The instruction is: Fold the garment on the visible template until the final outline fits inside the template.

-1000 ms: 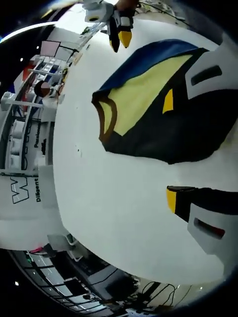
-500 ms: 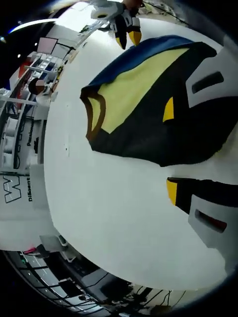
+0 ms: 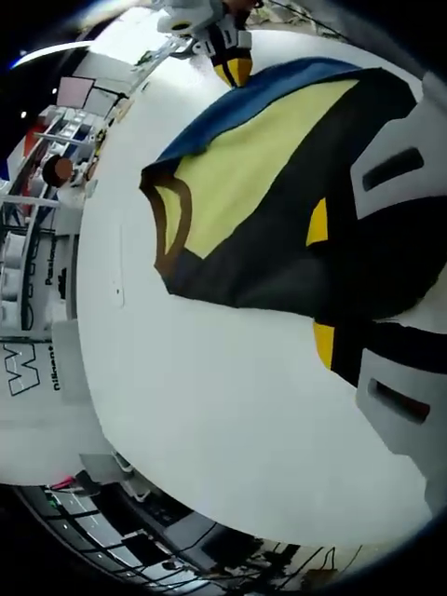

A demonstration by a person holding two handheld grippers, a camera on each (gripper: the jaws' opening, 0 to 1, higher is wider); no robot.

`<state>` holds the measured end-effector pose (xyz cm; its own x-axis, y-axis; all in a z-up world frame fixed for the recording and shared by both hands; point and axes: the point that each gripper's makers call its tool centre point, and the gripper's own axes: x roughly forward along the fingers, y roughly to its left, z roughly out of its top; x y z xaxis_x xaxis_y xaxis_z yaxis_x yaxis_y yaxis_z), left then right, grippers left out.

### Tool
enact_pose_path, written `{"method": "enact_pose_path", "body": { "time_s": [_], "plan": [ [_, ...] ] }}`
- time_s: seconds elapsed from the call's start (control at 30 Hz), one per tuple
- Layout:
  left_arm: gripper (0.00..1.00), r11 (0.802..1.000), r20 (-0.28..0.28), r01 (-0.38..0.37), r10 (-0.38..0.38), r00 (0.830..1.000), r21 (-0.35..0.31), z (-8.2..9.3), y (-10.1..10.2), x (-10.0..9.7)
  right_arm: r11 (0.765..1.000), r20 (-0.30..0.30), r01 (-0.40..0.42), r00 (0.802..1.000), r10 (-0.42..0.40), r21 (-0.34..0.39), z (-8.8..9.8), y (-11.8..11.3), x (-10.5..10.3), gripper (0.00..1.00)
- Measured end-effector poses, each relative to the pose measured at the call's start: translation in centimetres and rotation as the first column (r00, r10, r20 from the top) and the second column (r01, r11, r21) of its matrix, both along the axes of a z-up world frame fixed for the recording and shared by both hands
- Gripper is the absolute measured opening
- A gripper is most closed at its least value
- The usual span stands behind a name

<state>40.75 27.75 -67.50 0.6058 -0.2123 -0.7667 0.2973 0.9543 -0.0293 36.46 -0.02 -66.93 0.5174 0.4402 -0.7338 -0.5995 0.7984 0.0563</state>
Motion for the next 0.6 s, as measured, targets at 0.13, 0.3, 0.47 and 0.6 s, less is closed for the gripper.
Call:
{"method": "enact_pose_path", "body": {
  "time_s": [0.13, 0.3, 0.47, 0.6],
  "plan": [
    [0.27, 1.000, 0.001, 0.008, -0.008, 1.000, 0.010, 0.0, -0.1, 0.2, 1.000, -0.005, 0.004, 1.000, -0.004, 0.009, 0.2, -0.1, -0.1, 0.00],
    [0.22, 1.000, 0.001, 0.015, -0.015, 1.000, 0.015, 0.0, -0.1, 0.2, 0.999, 0.021, 0.046, 0.999, -0.047, 0.019, 1.3, -1.1, 0.4, 0.00],
    [0.18, 0.999, 0.002, 0.016, -0.016, 1.000, 0.031, 0.1, -0.2, 0.3, 0.995, 0.010, 0.100, 0.995, -0.100, 0.025, 1.3, -2.2, 0.9, 0.00],
    [0.15, 0.998, 0.004, 0.018, -0.018, 1.000, 0.058, 0.2, -0.1, 0.5, 0.987, 0.003, 0.160, 0.987, -0.160, 0.017, 1.1, -3.2, 1.4, 0.00]
  ]
}}
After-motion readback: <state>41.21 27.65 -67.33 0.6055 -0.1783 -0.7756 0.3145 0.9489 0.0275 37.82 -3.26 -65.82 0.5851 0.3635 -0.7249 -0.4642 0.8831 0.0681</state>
